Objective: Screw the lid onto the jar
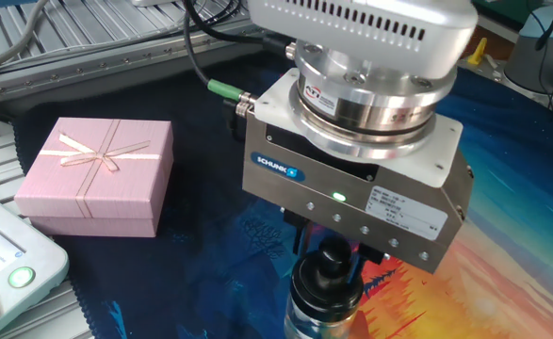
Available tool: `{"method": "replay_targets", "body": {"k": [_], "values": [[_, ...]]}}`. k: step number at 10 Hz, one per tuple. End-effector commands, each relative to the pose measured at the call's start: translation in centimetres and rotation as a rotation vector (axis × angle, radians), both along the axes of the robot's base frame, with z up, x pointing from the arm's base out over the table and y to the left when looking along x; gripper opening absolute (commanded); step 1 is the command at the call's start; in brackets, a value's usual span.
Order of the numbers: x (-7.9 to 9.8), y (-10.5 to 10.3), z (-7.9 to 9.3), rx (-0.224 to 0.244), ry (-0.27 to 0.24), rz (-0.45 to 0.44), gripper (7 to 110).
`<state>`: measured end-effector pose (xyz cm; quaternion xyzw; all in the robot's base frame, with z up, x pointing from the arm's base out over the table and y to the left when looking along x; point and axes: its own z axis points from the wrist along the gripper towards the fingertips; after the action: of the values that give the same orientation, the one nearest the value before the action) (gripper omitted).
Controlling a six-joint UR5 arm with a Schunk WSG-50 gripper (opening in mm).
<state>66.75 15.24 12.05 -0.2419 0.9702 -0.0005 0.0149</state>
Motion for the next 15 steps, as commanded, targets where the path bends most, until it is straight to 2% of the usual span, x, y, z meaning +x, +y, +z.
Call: {"method": "replay_targets", "body": {"k": [1, 3, 4, 7, 10, 11, 15], "values": [[-0.2, 0.3, 0.5, 0.018, 0.016, 0.066, 44], [-1.5, 0.2, 0.2, -0.002, 0.046, 0.164, 44], [-1.6, -0.1, 0.2, -0.013, 0.05, 0.222, 44], [-0.2, 0.6, 0.7, 0.007, 0.031, 0.371, 44], [0.6, 0.7, 0.0, 0.004, 0.006, 0.41, 44], [0.6, 0.8, 0.0, 0.007, 0.005, 0.413, 22], [0.1, 1.0, -0.2, 0.024, 0.0, 0.494, 22]]}}
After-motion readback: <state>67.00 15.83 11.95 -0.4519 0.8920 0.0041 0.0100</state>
